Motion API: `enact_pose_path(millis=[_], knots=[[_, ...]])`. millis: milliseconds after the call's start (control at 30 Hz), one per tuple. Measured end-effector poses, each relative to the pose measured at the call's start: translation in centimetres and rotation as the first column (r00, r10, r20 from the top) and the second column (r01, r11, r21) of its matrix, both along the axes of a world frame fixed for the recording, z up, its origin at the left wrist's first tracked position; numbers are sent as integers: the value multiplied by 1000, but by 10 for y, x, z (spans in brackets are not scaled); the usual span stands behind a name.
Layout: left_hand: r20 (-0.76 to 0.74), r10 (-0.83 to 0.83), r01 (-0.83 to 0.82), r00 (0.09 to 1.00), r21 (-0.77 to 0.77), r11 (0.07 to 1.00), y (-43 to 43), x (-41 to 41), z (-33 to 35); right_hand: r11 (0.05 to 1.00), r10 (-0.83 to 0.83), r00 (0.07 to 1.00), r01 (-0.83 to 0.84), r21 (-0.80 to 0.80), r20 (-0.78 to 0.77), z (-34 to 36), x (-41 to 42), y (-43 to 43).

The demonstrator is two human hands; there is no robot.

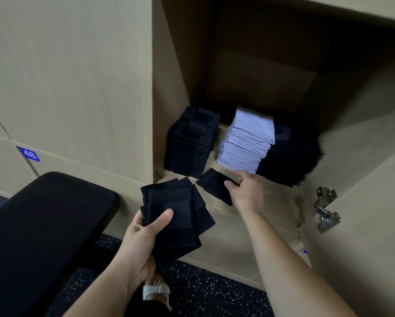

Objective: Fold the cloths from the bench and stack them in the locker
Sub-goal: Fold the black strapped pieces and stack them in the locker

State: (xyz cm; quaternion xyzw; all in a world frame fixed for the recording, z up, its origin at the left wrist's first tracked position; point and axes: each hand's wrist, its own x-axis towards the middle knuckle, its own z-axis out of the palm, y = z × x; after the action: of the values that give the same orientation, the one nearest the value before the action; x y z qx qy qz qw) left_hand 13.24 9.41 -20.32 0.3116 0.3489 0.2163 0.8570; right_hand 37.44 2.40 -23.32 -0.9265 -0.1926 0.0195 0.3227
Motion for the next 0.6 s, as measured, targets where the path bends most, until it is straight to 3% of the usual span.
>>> enact_pose_path(millis=[133,267,600], knots=[[1,3,-3,1000,2,1000,-6,-1,-1,994,73,994,-66,-93,79,-12,-29,-11],[-1,-8,8,1000,12,1000,-13,-2,0,951,165,985,-146,-273,49,-18,-33,-16],[1,-36,36,999,20,999,-10,8,-4,926,246,963,-199,-321,112,-24,7,-7]])
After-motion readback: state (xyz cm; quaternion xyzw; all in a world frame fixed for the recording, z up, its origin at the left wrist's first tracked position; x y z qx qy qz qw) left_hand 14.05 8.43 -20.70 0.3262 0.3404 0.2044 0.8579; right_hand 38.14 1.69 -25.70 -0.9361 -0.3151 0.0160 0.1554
